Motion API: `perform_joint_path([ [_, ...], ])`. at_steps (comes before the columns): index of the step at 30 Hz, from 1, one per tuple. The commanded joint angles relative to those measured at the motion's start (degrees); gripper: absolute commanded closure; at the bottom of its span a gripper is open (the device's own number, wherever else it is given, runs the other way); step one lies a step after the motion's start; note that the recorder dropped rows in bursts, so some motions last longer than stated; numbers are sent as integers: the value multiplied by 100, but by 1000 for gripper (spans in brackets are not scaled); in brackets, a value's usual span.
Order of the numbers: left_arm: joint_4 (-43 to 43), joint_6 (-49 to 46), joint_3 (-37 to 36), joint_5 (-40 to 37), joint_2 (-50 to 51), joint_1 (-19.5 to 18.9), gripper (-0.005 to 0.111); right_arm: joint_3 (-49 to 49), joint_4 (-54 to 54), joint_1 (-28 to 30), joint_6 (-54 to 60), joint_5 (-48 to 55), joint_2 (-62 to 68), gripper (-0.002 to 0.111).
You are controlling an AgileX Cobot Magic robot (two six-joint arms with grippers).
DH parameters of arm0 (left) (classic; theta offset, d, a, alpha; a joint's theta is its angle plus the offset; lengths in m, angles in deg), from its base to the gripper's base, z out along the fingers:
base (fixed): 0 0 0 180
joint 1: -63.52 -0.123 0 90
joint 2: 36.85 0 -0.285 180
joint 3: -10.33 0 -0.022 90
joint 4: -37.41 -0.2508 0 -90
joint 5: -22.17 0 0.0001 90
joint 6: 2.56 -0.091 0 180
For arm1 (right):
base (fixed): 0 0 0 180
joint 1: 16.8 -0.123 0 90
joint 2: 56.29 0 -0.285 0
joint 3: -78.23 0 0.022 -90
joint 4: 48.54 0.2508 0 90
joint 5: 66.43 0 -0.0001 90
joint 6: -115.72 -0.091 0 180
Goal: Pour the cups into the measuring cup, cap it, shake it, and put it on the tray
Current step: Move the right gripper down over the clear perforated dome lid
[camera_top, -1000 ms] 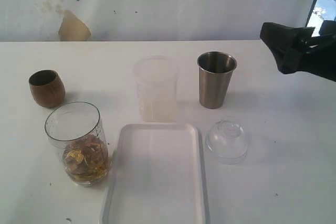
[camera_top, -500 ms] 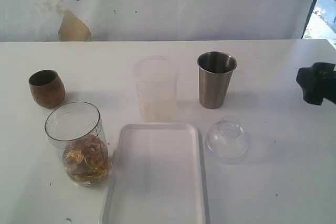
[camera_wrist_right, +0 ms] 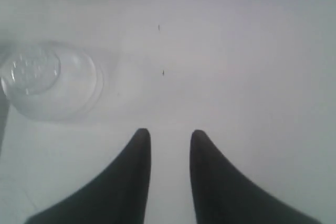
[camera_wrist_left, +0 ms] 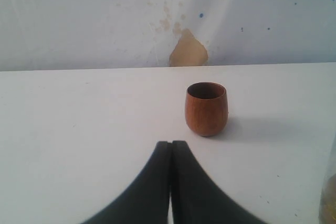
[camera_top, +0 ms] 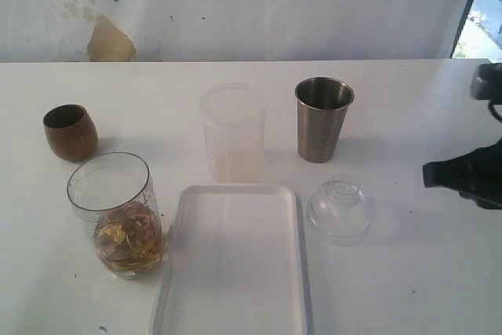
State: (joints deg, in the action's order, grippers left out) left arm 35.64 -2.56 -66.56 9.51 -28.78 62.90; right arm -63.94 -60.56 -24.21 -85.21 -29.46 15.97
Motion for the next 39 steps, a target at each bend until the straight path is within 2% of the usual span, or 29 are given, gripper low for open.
perform_joint_path([
  [1, -18, 0, -32, 61, -28, -21, 107, -782, 417, -17, 1464, 1452, 661, 82],
  [4, -18, 0, -32, 61, -28, -21, 107, -1015, 494, -17, 1467, 1524, 833, 69],
  [7, -18, 0, -32, 61, -28, -21, 107, -1124, 1202, -17, 1653, 1338, 926, 49],
  [9, -18, 0, -32, 61, -28, -21, 107, -1280, 1968, -17, 2138, 1323, 1088, 41],
  [11, -18, 0, -32, 61, -28, -21, 107, -1551, 2473, -17, 2243, 1574, 1338, 41],
  [13, -18, 0, -32, 61, -28, -21, 107, -1920, 2539, -31, 2243, 1980, 1688, 41],
  [17, -18, 0, -32, 61, -28, -21, 107, -2784, 2322, -216, 2243, 2605, 2404, 41],
  [25, -18, 0, -32, 61, -28, -21, 107, -3912, 1549, -915, 2093, 2627, 3664, 41],
  [30, -18, 0, -32, 61, -28, -21, 107, -4147, 1494, -926, 2021, 2732, 4205, 42],
  [39, -18, 0, -32, 61, -28, -21, 107, -4147, 1240, -926, 1919, 2654, 4448, 43],
])
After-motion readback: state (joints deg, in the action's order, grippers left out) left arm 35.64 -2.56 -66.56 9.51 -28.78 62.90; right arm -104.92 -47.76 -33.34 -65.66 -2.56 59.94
